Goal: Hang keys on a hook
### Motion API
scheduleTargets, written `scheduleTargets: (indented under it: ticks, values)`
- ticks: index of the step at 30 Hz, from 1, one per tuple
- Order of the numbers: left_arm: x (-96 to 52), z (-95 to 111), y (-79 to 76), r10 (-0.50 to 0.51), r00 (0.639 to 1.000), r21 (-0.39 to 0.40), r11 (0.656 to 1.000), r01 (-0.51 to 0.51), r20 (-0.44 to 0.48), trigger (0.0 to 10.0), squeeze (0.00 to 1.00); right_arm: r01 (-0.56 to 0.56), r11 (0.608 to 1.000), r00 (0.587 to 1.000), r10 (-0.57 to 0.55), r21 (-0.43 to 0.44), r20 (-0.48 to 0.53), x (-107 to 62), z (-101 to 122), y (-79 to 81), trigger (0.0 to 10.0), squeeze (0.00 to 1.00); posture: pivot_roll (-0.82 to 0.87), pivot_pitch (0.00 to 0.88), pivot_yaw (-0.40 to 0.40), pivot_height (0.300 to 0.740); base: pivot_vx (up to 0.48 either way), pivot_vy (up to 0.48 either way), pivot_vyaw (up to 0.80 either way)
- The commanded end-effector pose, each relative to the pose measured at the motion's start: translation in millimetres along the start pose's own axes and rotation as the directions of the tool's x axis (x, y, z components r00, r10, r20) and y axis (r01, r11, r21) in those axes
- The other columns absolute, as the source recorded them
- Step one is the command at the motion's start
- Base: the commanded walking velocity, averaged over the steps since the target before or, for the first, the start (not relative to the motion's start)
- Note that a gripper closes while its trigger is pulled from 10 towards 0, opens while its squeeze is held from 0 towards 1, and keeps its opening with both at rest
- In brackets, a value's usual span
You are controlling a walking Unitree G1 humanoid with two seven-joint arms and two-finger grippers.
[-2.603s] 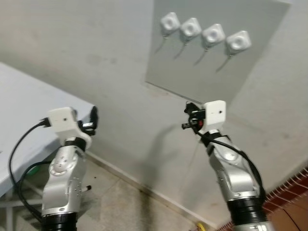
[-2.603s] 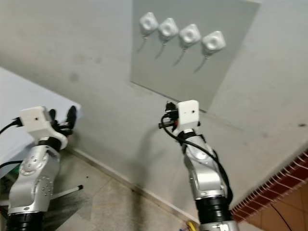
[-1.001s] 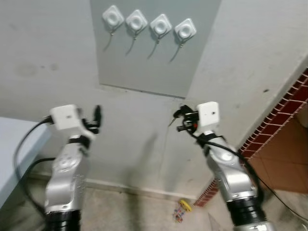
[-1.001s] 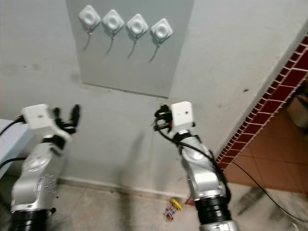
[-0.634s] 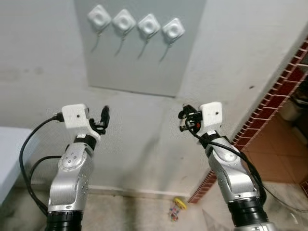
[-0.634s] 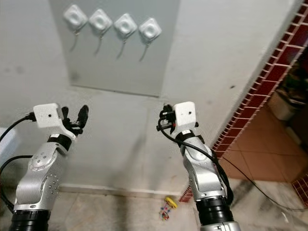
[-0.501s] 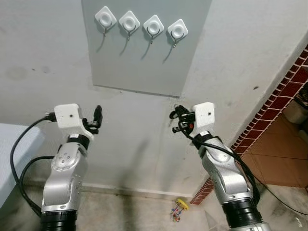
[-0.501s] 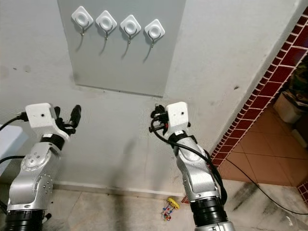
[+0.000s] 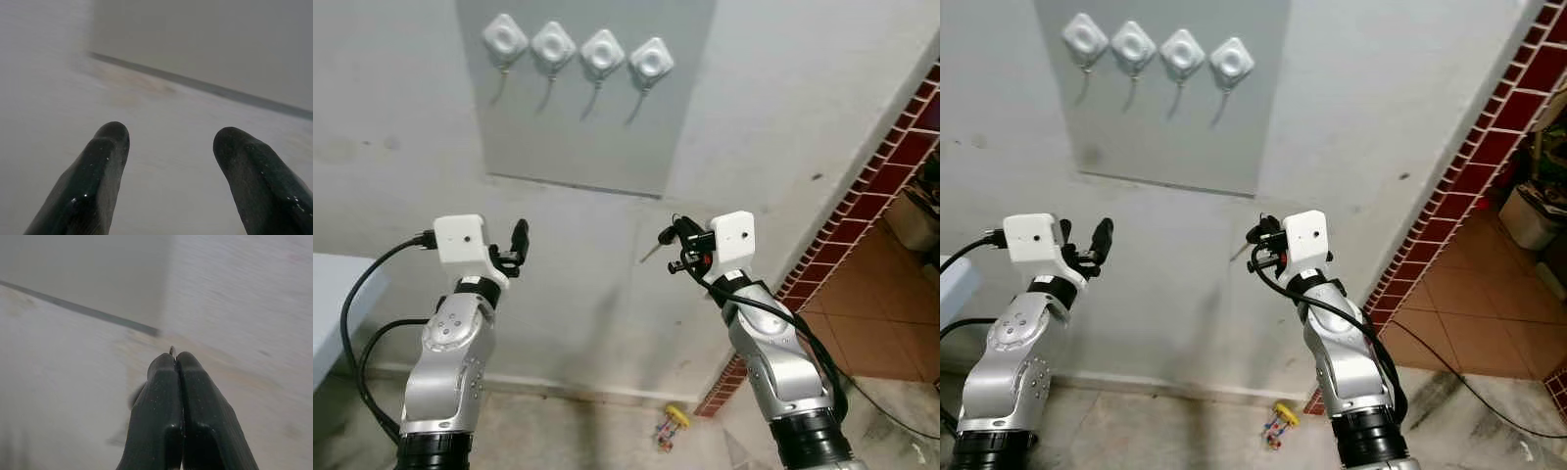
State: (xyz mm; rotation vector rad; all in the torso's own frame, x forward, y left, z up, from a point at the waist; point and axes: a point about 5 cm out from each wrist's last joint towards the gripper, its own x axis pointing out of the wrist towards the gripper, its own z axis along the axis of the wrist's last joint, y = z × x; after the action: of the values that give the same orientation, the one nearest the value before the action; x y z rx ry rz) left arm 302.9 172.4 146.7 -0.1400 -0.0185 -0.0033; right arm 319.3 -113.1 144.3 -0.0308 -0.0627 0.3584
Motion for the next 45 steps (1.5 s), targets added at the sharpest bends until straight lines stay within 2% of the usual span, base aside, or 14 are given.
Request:
scheduleTargets:
  ticks: [1,5,11,12,16,19,27,28,30,31,33,42,45]
  values:
    - [0.9,4,1.0,0.007,1.000,0.027,1.000,-0.007,0.003,10.0,0.00,0.000,1.000,0.999,0.000,-0.003,0.032,-0.5,7,-0.7,10.0,0.00,-0.08,0.000,-0.061,0.732,0.000,0.000,0.00]
    - [2.1,7,-2.0,-0.010,1.000,0.063,0.998,0.009,0.011,10.0,0.00,-0.005,1.000,1.000,0.005,0.006,0.027,-0.4,8,-0.5,10.0,0.00,-0.08,0.000,-0.063,0.732,0.000,0.000,0.00]
    - [6.1,17,-5.9,-0.050,0.998,0.072,0.996,0.048,0.033,10.0,0.00,-0.039,0.999,0.998,0.039,0.004,0.041,3.1,14,0.6,10.0,0.00,-0.08,0.000,-0.065,0.732,0.000,0.000,0.00]
    - [7.5,22,-9.0,-0.094,0.995,0.068,0.994,0.091,0.044,10.0,0.00,-0.058,0.998,0.997,0.058,-0.001,0.056,5.6,19,0.7,10.0,0.00,-0.08,0.000,-0.058,0.732,0.000,0.000,0.00]
    - [11.8,32,-11.3,-0.149,0.987,0.067,0.987,0.145,0.067,10.0,0.00,-0.095,0.995,0.992,0.096,-0.015,0.086,11.3,30,-1.3,10.0,0.00,-0.09,0.000,-0.053,0.732,0.000,0.000,0.00]
    - [16.5,38,-11.1,-0.142,0.987,0.088,0.987,0.135,0.080,10.0,0.00,-0.099,0.995,0.990,0.101,-0.030,0.101,15.1,37,-5.1,10.0,0.00,-0.09,0.000,-0.050,0.732,0.000,0.000,0.00]
    - [17.1,41,-10.9,-0.144,0.985,0.108,0.985,0.134,0.092,10.0,0.00,-0.102,0.995,0.990,0.104,-0.022,0.097,16.1,37,-7.3,10.0,0.00,-0.09,0.000,-0.050,0.732,0.000,0.000,0.00]
    - [17.0,39,-9.8,-0.109,0.991,0.088,0.991,0.102,0.081,10.0,0.00,-0.096,0.995,0.990,0.099,-0.028,0.099,14.7,37,-8.5,10.0,0.00,-0.09,0.000,-0.051,0.732,0.000,0.000,0.00]
    - [16.9,36,-9.0,-0.089,0.994,0.076,0.994,0.084,0.061,10.0,0.00,-0.096,0.995,0.991,0.097,-0.022,0.097,13.5,36,-8.1,10.0,0.00,-0.09,0.000,-0.051,0.732,0.000,0.000,0.00]
    - [16.1,32,-8.3,-0.083,0.996,0.031,0.996,0.082,0.044,10.0,0.00,-0.105,0.994,0.990,0.106,-0.015,0.094,12.2,34,-3.6,10.0,0.00,-0.09,0.000,-0.050,0.732,0.000,0.000,0.00]
    - [15.8,31,-8.2,-0.081,0.996,0.009,0.997,0.081,0.041,10.0,0.00,-0.109,0.994,0.990,0.110,-0.014,0.093,11.8,33,-1.4,10.0,0.00,-0.09,0.000,-0.050,0.732,0.000,0.000,0.00]
    - [15.8,28,-8.0,-0.070,0.997,0.010,0.997,0.070,0.023,10.0,0.00,-0.123,0.992,0.988,0.123,-0.006,0.096,12.0,33,2.5,10.0,0.00,-0.09,0.000,-0.051,0.732,0.000,0.236,0.00]
    - [15.6,33,-10.5,-0.081,0.995,0.037,0.996,0.079,0.051,10.0,0.00,-0.137,0.990,0.986,0.137,-0.005,0.099,12.0,34,3.9,10.0,0.00,-0.08,0.000,-0.052,0.732,0.000,0.000,0.00]
